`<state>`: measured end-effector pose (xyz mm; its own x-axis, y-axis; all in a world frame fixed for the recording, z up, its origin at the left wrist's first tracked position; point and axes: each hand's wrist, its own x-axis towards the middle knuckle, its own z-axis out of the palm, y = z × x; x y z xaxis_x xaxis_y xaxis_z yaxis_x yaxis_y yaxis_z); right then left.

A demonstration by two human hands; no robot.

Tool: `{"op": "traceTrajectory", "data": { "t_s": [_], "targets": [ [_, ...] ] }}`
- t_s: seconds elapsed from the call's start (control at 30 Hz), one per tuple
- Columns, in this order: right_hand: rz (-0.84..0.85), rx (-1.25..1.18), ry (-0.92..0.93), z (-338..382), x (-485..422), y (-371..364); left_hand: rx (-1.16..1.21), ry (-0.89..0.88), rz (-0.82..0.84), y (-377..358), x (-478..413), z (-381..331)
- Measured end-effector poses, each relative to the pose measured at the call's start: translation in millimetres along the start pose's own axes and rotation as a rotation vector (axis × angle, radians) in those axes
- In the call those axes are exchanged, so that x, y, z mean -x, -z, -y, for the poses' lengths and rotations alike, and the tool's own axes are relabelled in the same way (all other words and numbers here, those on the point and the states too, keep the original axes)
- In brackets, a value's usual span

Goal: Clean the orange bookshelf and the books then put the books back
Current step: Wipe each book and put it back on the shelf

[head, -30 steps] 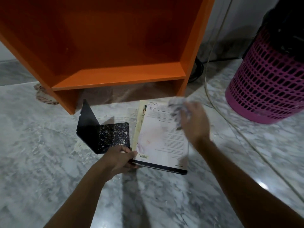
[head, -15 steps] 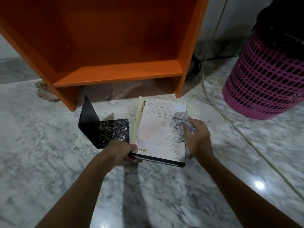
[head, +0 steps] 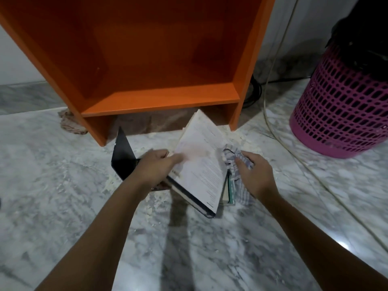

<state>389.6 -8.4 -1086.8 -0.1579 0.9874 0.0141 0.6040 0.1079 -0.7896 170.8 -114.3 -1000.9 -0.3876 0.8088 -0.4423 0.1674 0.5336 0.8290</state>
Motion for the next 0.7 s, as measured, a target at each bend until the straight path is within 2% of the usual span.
{"op": "traceTrajectory", "data": {
  "t_s": [0.13, 0.23, 0.33, 0.57, 0.7],
  "targets": [
    [-0.095, -0.088, 0.001, 18, -9, 17, -0.478, -0.307, -0.178, -6, 11, -46],
    [-0.15, -0.239, 0.005, 31, -14, 30, -0.856, -0.498, -0.325, -34, 27, -57],
    [-0.174, -0.325, -0.001, 36, -19, 33, -1.117, -0.564, -0.316, -68, 35, -36],
    [-0.121, -0.262, -0.066, 3, -18, 15, -1.205, -0.484, -0.13, -118, 21, 12],
    [-0.057, -0.186, -0.056, -13, -19, 15, -1.083, -0.379, -0.038, -120, 10, 30]
  ]
}}
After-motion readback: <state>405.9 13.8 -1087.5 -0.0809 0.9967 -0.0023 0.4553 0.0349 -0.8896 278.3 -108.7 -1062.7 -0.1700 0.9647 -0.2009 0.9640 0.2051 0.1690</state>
